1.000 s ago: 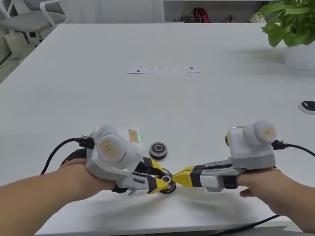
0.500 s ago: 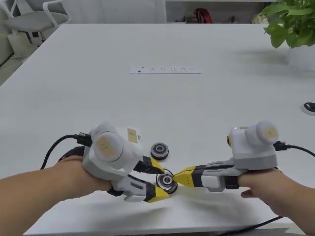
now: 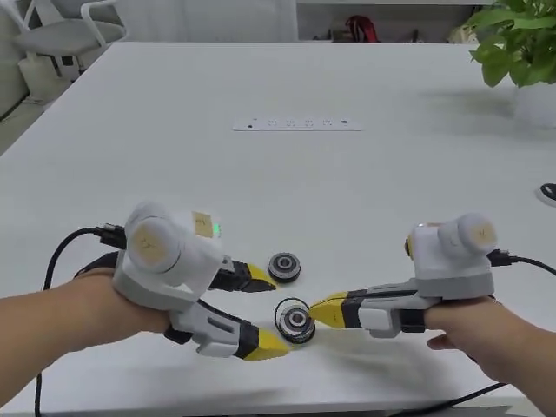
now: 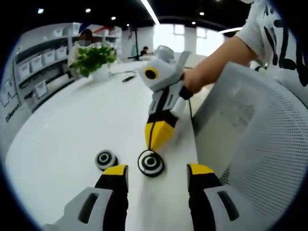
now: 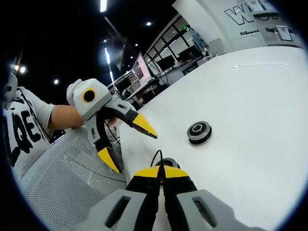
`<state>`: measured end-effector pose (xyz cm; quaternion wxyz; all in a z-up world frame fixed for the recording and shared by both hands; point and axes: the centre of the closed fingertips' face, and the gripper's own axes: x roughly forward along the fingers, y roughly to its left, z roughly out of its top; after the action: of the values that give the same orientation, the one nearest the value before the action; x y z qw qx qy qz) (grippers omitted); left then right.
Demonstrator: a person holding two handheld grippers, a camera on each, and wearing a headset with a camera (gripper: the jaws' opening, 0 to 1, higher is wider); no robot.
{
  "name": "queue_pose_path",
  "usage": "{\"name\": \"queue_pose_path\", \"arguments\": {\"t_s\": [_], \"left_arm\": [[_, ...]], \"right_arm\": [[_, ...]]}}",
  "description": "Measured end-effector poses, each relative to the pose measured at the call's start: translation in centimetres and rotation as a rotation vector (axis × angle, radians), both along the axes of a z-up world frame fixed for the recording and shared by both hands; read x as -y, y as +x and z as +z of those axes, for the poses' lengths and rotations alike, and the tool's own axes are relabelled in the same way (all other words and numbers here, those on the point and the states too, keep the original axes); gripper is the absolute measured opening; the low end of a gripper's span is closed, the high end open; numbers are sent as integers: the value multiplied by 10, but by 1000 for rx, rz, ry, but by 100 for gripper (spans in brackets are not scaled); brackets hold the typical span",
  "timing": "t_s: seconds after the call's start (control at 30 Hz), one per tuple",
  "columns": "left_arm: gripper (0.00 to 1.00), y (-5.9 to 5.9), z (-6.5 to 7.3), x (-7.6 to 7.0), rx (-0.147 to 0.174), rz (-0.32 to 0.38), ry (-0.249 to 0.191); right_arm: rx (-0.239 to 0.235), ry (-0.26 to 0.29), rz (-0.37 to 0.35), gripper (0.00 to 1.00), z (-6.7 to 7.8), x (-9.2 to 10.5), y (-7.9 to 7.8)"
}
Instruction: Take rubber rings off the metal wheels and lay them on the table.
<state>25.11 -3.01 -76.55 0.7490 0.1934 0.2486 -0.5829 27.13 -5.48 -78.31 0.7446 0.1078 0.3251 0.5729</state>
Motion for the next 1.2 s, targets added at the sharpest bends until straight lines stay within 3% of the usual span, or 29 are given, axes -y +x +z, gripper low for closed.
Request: {"name": "queue_pose_path", "arguments": {"t_s": [0.73,0.97,1.2], "left_arm": [[70,0,25,-34,1,90,-63],[79,2,28,-44,3,120,-73],[80,1,30,-56,0,149,-81]], "right_arm": [[17,-3,37,0,13,-7,3],[25,-6,49,0,16,-11,7],[35,-12,60,0,19,-17,12]]}}
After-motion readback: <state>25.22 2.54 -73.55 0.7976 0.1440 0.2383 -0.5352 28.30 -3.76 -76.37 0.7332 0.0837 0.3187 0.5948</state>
